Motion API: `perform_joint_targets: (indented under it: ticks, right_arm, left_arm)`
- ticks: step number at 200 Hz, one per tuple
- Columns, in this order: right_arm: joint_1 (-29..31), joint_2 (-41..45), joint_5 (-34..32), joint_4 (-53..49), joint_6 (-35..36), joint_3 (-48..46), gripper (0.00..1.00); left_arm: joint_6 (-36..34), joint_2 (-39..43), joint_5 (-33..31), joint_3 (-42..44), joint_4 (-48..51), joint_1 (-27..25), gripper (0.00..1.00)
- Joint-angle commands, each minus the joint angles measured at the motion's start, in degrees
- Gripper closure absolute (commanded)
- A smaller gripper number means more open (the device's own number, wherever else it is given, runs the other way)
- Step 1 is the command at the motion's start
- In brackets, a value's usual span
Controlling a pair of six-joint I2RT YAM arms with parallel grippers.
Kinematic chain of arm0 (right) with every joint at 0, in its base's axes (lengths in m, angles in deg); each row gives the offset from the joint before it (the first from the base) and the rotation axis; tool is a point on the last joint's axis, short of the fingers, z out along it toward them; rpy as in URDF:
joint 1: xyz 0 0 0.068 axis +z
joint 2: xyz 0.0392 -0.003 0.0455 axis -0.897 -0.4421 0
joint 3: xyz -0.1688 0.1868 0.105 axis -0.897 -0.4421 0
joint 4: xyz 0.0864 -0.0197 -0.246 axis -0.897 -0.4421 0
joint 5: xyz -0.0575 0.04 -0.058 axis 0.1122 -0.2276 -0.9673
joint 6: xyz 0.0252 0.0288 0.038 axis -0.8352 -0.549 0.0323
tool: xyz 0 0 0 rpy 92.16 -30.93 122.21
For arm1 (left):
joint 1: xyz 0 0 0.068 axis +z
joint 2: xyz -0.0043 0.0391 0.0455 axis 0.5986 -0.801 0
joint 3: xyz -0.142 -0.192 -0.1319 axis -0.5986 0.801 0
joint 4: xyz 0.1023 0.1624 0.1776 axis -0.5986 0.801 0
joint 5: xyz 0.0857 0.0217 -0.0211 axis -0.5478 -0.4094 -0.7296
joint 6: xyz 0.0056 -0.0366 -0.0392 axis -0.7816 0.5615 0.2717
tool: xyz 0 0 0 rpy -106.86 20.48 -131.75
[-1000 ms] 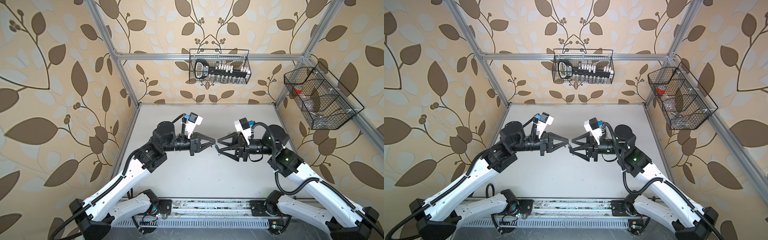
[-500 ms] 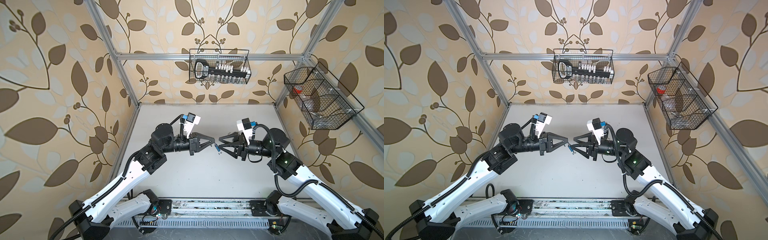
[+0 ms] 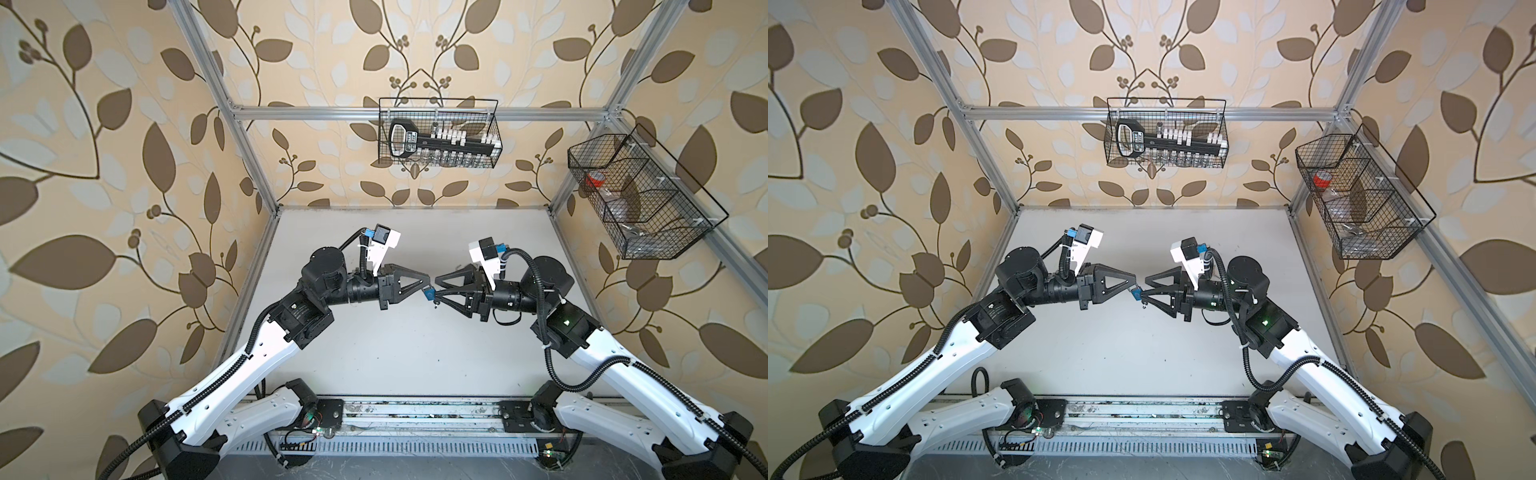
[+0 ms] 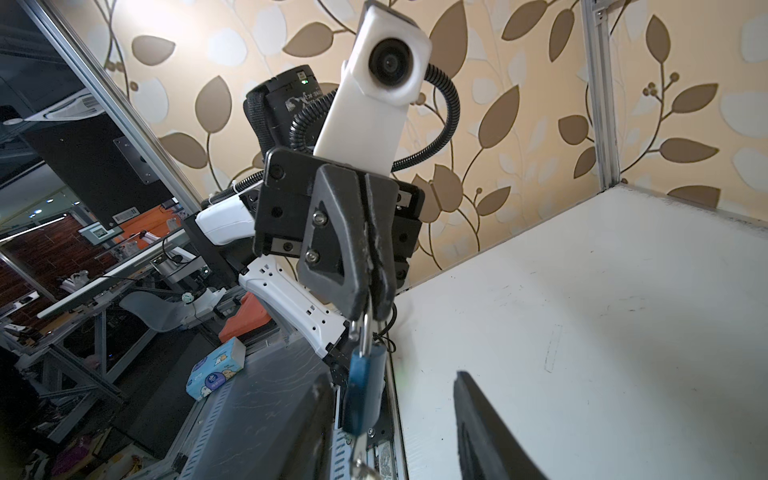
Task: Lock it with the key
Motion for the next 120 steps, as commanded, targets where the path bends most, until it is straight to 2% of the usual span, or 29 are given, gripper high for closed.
perform_joint_targets:
  ticks: [1,51,120]
  right_arm:
    - [-0.03,0.37,0.49,2.91,-0.27,-1.38,0.52]
    - [0.62,-1.03,1.58,3.64,0.05,-0.89,0.53]
    - [1.41,-2.06,0.85,2.82,0.62,-0.64,0.62]
  left_arm:
    - [1.12,0.97,1.04,0.21,-4.70,0.06,1.00]
    - [1.77,0.93,0.96,1.00,-5.58,0.11,1.00]
    - [2.10,0.47,1.20,0.70,-6.03,0.00,1.00]
